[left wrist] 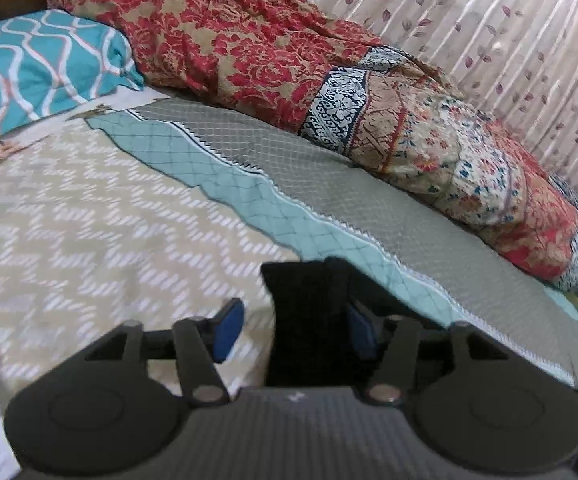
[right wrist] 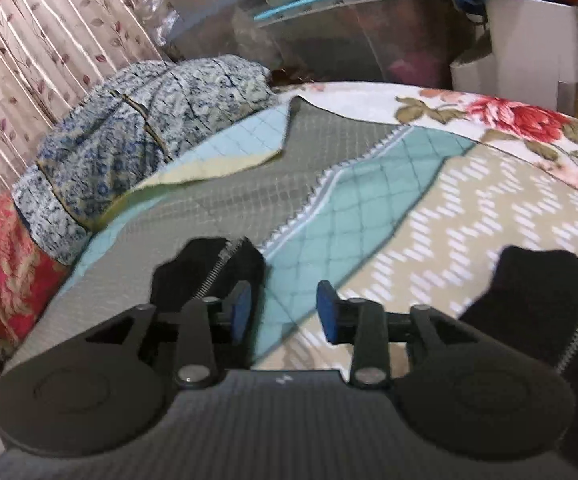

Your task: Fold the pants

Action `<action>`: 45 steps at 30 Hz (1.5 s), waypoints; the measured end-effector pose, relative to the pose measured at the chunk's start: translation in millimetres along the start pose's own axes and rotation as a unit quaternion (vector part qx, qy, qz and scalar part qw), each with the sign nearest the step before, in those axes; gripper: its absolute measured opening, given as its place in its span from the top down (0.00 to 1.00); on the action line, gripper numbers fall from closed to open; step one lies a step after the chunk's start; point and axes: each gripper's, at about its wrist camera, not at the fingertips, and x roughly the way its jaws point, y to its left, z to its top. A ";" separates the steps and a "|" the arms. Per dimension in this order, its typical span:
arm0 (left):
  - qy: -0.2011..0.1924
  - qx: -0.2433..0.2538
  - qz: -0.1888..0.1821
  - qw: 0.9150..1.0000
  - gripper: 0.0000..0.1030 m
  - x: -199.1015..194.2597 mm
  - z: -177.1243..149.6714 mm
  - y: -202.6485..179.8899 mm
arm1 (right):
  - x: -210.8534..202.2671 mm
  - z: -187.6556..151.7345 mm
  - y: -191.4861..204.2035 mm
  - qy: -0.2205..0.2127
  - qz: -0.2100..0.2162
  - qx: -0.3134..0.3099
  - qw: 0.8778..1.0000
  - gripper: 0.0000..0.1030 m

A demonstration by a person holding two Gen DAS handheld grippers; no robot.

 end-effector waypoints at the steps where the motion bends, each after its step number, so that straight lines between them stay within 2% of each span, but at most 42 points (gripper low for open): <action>1: 0.003 0.004 0.001 1.000 0.35 -7.3 -3.0 2.1 | 4.1 0.0 -1.4 0.009 -0.002 0.009 1.000 0.56; 2: 0.007 0.011 0.002 1.000 0.30 -16.5 -7.9 5.0 | 7.7 0.2 -3.4 0.019 0.002 0.021 1.000 0.56; 4: 0.023 0.024 0.006 0.999 0.28 -29.7 -16.2 9.5 | 17.2 0.6 -2.3 0.032 0.017 0.042 0.998 0.55; 6: 0.051 0.033 -0.001 0.998 0.28 -39.8 -24.8 15.0 | 28.8 1.6 3.2 0.035 0.023 0.050 0.998 0.51; 11: 0.119 0.022 -0.024 0.992 0.28 -54.5 -47.1 26.1 | 67.0 1.8 18.2 0.056 0.019 0.038 0.998 0.50; 12: 0.128 0.022 -0.025 0.991 0.27 -54.7 -50.7 25.7 | 71.9 0.9 21.6 0.056 0.021 0.033 0.998 0.58; 13: 0.136 0.023 -0.024 0.990 0.27 -53.8 -54.5 24.2 | 73.0 1.0 26.5 0.054 0.019 0.019 0.998 0.96; 14: 0.142 0.026 -0.022 0.989 0.27 -53.1 -57.8 22.2 | 71.0 2.2 31.5 0.052 0.012 0.003 0.999 0.95; 15: 0.147 0.030 -0.021 0.988 0.27 -52.0 -60.2 20.3 | 62.2 4.6 33.6 0.031 0.003 -0.003 1.000 0.95; 17: 0.152 0.036 -0.023 0.987 0.27 -51.6 -64.5 18.1 | 30.9 12.3 22.3 -0.039 -0.013 0.011 0.999 0.95; 19: 0.159 0.037 -0.029 0.986 0.27 -50.2 -69.5 16.3 | 11.6 14.2 6.4 -0.072 -0.095 0.002 0.993 0.94; 20: 0.164 0.038 -0.030 0.985 0.27 -49.9 -72.0 15.8 | 10.2 12.5 -2.9 -0.062 -0.126 -0.001 0.990 0.92; 21: 0.168 0.039 -0.031 0.985 0.27 -50.2 -74.8 15.6 | 11.0 9.9 -11.3 -0.045 -0.148 -0.003 0.988 0.85; 22: 0.172 0.039 -0.034 0.984 0.27 -51.9 -76.9 16.2 | 9.9 6.9 -20.2 -0.025 -0.159 -0.003 0.987 0.62; 23: 0.174 0.038 -0.037 0.983 0.27 -54.4 -78.9 16.5 | 4.9 4.8 -27.7 -0.009 -0.152 0.001 0.988 0.51; 24: 0.177 0.038 -0.044 0.983 0.27 -58.3 -80.7 17.1 | -7.7 2.4 -34.2 -0.011 -0.141 0.010 0.990 0.46; 27: 0.183 0.027 -0.066 0.980 0.19 -72.9 -84.6 22.2 | -58.3 -9.6 -41.5 -0.043 -0.080 0.029 0.995 0.45; 29: 0.190 0.010 -0.077 0.979 0.11 -82.1 -86.8 28.8 | -85.6 -23.3 -37.5 -0.024 -0.015 0.024 0.999 0.45; 31: 0.196 -0.016 -0.091 0.976 0.08 -88.2 -88.8 38.0 | -112.6 -43.5 -29.4 0.012 0.067 0.009 0.998 0.45; 33: 0.207 -0.054 -0.108 0.971 0.06 -91.4 -92.4 49.1 | -141.8 -66.6 -13.2 0.062 0.148 -0.039 0.986 0.45; 35: 0.223 -0.099 -0.135 0.960 0.05 -89.9 -97.5 59.9 | -169.8 -92.2 4.4 0.099 0.207 -0.096 0.969 0.45; 36: 0.232 -0.121 -0.150 0.953 0.04 -87.8 -101.5 64.2 | -183.0 -106.9 12.0 0.115 0.233 -0.117 0.959 0.44; 38: 0.241 -0.146 -0.166 0.945 0.04 -82.0 -110.7 65.5 | -199.9 -134.2 23.5 0.153 0.276 -0.137 0.939 0.44; 40: 0.244 -0.155 -0.169 0.942 0.05 -74.5 -118.5 63.5 | -209.9 -163.1 35.1 0.195 0.306 -0.146 0.920 0.44; 42: 0.234 -0.149 -0.164 0.947 0.13 -71.0 -123.3 56.5 | -215.4 -187.7 47.2 0.217 0.317 -0.160 0.909 0.44; 43: 0.229 -0.145 -0.165 0.948 0.39 -69.0 -124.5 51.7 | -216.2 -198.7 53.3 0.225 0.318 -0.163 0.906 0.44; 44: 0.234 -0.145 -0.167 0.947 0.74 -65.5 -126.0 48.7 | -214.8 -208.4 59.3 0.236 0.320 -0.162 0.903 0.44; 45: 0.243 -0.150 -0.162 0.944 0.87 -62.1 -128.0 47.5 | -213.0 -216.1 63.2 0.246 0.322 -0.156 0.901 0.44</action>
